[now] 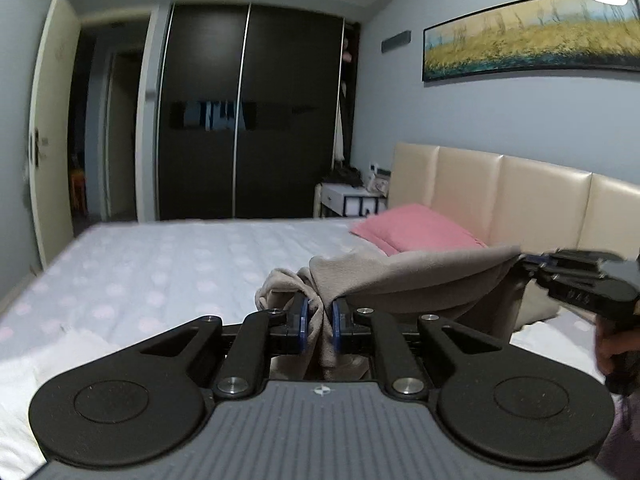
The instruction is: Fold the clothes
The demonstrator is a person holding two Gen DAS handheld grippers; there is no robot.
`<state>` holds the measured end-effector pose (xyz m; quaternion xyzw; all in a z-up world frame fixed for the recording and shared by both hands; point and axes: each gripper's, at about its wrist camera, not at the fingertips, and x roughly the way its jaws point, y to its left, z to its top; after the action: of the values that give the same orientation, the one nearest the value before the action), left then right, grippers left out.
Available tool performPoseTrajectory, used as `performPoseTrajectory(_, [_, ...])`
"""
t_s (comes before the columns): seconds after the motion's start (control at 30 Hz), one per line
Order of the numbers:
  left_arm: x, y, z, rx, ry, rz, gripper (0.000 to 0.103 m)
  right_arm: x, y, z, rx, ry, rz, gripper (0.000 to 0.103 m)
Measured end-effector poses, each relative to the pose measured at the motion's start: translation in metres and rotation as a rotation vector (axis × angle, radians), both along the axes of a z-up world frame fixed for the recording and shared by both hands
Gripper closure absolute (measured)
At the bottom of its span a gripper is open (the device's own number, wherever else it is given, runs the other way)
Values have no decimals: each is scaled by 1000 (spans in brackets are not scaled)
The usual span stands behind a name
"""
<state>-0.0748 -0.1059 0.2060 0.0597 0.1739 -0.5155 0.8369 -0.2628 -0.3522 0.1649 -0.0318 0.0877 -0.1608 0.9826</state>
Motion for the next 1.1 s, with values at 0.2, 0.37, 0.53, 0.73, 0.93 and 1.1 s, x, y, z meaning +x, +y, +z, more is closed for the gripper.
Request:
performPoseTrajectory(0.2, [31, -46, -76, 166, 154, -11, 92, 23, -30, -51, 131, 163, -24, 92])
performPoseTrajectory(0.37, [47, -75, -140, 293, 278, -21, 83, 43, -57, -105, 230, 306, -82, 92])
performPoseTrajectory(0.53, [51, -72, -166, 368, 277, 24, 55, 57, -70, -143, 248, 415, -157, 91])
performPoseTrajectory(0.73, [54, -48, -186, 423, 293, 82, 45, 61, -63, -154, 216, 445, -123, 53])
performPoseTrajectory(0.93, [47, -31, -226, 576, 288, 122, 42, 80, -17, -163, 118, 497, 69, 45])
performPoseTrajectory(1.1, [40, -16, -253, 659, 291, 135, 42, 106, 20, -190, 52, 585, 220, 35])
